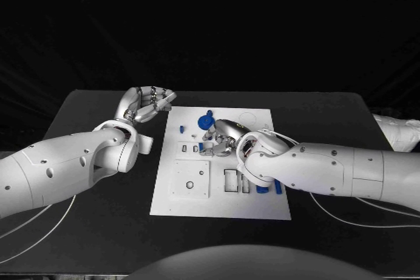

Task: Assemble the parts on the task board

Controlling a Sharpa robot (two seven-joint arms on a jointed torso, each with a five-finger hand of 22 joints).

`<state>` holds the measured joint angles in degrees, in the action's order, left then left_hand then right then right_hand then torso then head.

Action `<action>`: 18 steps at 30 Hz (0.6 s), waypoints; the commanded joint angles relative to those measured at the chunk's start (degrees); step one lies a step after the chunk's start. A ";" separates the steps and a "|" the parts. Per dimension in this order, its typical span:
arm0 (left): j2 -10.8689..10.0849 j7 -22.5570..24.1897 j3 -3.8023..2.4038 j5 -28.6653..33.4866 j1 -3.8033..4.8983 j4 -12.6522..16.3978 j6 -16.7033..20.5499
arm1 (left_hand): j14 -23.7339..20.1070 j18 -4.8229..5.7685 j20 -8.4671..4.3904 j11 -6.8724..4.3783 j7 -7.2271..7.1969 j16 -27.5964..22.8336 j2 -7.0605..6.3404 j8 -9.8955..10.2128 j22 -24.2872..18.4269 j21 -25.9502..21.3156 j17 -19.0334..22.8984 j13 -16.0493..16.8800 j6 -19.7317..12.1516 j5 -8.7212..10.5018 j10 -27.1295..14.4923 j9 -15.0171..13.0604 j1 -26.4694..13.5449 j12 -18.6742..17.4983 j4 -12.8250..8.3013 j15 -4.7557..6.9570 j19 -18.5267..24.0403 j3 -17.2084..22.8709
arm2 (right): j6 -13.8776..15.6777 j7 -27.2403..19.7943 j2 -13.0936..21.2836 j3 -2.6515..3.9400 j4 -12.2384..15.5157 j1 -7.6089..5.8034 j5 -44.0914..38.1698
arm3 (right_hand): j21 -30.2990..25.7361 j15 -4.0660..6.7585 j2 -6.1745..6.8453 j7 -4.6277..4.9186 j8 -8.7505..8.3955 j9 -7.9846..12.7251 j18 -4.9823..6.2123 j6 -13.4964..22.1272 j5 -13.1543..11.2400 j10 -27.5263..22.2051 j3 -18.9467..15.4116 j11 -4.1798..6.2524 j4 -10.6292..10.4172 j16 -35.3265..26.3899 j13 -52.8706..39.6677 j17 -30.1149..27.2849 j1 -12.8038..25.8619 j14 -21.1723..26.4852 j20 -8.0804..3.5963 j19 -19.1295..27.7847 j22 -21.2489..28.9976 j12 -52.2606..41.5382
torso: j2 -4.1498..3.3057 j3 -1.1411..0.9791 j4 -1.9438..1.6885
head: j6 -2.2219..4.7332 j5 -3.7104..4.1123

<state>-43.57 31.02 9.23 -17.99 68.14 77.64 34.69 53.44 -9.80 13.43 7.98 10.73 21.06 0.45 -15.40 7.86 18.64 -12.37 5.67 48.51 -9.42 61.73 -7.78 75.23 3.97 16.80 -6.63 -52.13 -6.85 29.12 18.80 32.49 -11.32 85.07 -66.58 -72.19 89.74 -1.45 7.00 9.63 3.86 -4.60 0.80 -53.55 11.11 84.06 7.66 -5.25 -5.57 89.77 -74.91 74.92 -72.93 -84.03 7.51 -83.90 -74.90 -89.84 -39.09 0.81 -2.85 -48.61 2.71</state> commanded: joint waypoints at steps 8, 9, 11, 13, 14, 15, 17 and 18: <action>-0.90 -3.23 -0.07 -1.98 1.26 1.19 -3.82 | -0.15 -0.70 0.00 0.65 0.80 -0.07 0.58 1.96 -0.01 0.07 -0.71 0.25 -3.20 -0.42 -0.47 0.61 -0.11 0.05 -0.07 -0.30 0.22 -1.63 | 9.16 -9.46 4.27 0.08 3.90 -4.60 10.94 | 0.26 -1.63 -2.39 0.93 -0.01 0.41 -0.80 4.26 0.76 5.94 -0.80 -1.27 -4.38 0.23 -15.09 15.08 3.68 -5.97 1.67 -6.10 -15.10 -0.16 | 0.21 -0.17 0.08 | -0.15 -1.37; -0.99 -4.23 -0.07 -2.53 1.72 1.34 -4.55 | 0.35 -0.74 -0.10 0.58 0.85 0.20 0.67 2.16 0.09 0.33 -0.90 0.42 -4.03 -0.42 0.16 0.77 -0.19 0.28 -0.07 -0.17 -0.11 -1.84 | 8.62 -11.11 5.16 0.08 4.53 -5.35 13.85 | 0.26 -1.72 -3.30 1.09 0.17 0.32 -0.80 4.22 1.03 5.94 -0.82 -1.40 -5.01 0.23 -15.09 15.08 4.33 -5.97 1.78 -6.10 -15.10 -0.16 | 0.23 -0.19 0.09 | -0.29 -1.72; -1.09 -7.27 -0.07 -4.36 2.88 1.52 -7.04 | 2.24 -0.79 -0.65 -0.01 0.42 1.19 0.83 2.67 0.49 1.31 -1.58 1.15 -6.43 -0.42 2.42 1.21 -0.27 1.12 -0.10 0.48 -1.51 -2.38 | 6.12 -14.29 7.20 0.07 5.75 -6.80 19.43 | 0.26 -1.90 -5.42 1.23 0.55 0.14 -0.80 4.03 0.97 5.94 -0.69 -1.56 -6.25 0.23 -15.09 15.08 5.33 -5.97 1.97 -6.10 -15.10 -0.16 | 0.26 -0.18 0.08 | -0.56 -2.38; -1.01 -10.79 -0.06 -6.70 4.14 1.51 -9.78 | 4.45 -0.77 -1.53 -1.32 -0.90 2.22 0.94 3.76 1.02 2.55 -2.43 2.31 -10.80 -0.39 5.65 2.03 -0.97 2.34 -0.06 1.57 -3.24 -3.03 | 3.58 -16.51 9.13 0.06 6.75 -7.92 23.26 | 0.26 -2.10 -7.84 1.40 0.86 0.00 -0.80 3.91 1.82 5.94 -0.66 -1.75 -7.91 0.23 -15.09 15.08 6.51 -5.97 2.15 -6.10 -15.10 -0.16 | 0.32 -0.10 -0.01 | -0.69 -3.00; -0.94 -12.91 -0.04 -8.23 4.92 1.52 -11.07 | 5.90 -0.77 -2.12 -2.03 -1.65 2.94 0.78 4.00 1.40 3.36 -2.97 2.99 -12.67 -0.42 7.45 2.35 -1.24 3.07 -0.05 2.20 -4.37 -3.23 | 2.68 -17.21 10.20 0.05 7.35 -8.41 24.74 | 0.26 -2.15 -8.73 1.42 0.93 -0.04 -0.80 4.02 2.70 5.94 -0.87 -1.77 -8.72 0.23 -15.09 15.08 7.01 -5.97 2.24 -6.10 -15.10 -0.16 | 0.38 -0.07 -0.07 | -0.77 -3.34; -0.90 -16.04 -0.03 -10.47 6.02 1.64 -12.86 | 9.24 -0.76 -3.41 -3.54 -2.70 4.81 -0.03 3.72 2.34 5.22 -4.43 4.48 -15.21 -0.49 11.26 2.70 -1.79 5.07 0.00 3.60 -6.92 -3.17 | 1.49 -17.87 11.62 0.04 8.13 -8.94 26.40 | 0.26 -2.21 -9.43 1.44 1.04 -0.09 -0.80 4.17 3.85 5.94 -1.57 -1.82 -10.01 0.23 -15.09 15.08 7.90 -5.97 2.33 -6.10 -15.10 -0.16 | 0.38 -0.07 -0.03 | -0.75 -3.82; -0.87 -20.49 0.00 -13.83 7.57 1.92 -15.33 | 12.75 -0.72 -4.75 -4.93 -3.48 7.01 -1.74 2.52 3.59 7.43 -6.50 6.19 -16.92 -0.58 15.19 2.81 -3.48 7.50 0.16 5.09 -9.69 -2.34 | 0.02 -18.44 13.40 0.00 9.09 -9.43 28.49 | 0.26 -2.24 -10.20 1.44 1.13 -0.13 -0.80 4.38 4.66 5.94 -2.30 -1.83 -10.97 0.23 -15.09 15.08 8.55 -5.97 2.40 -6.10 -15.10 -0.16 | 0.46 -0.11 0.07 | -0.78 -4.08; -0.86 -21.37 0.00 -14.53 7.89 1.97 -15.83 | 13.52 -0.71 -5.02 -5.21 -3.59 7.51 -2.10 2.19 3.89 7.92 -6.97 6.57 -17.11 -0.61 16.06 2.80 -3.90 8.05 0.18 5.38 -10.26 -2.08 | -0.23 -18.48 13.72 -0.01 9.26 -9.51 28.91 | 0.26 -2.24 -10.31 1.44 1.12 -0.13 -0.80 4.44 4.67 5.94 -2.40 -1.83 -11.03 0.23 -15.09 15.08 8.64 -5.97 2.40 -6.10 -15.10 -0.16 | 0.48 -0.13 0.12 | -0.78 -4.22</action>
<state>-44.60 19.37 9.24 -24.94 75.49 79.28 26.28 65.66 -9.81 8.90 3.29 7.39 27.77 -1.03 -12.68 11.29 25.75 -18.59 11.61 32.02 -9.75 76.33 -5.02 72.08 11.13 16.92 -1.77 -61.41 -9.39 33.22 5.23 45.83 -11.26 93.70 -76.03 -51.52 89.74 -3.18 -2.81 10.96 4.63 -4.67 0.80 -49.42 15.55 84.00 5.44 -6.73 -16.31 89.77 -74.91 74.91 -64.30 -83.92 9.56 -83.90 -74.95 -89.84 -38.74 0.66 -2.81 -49.32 -0.91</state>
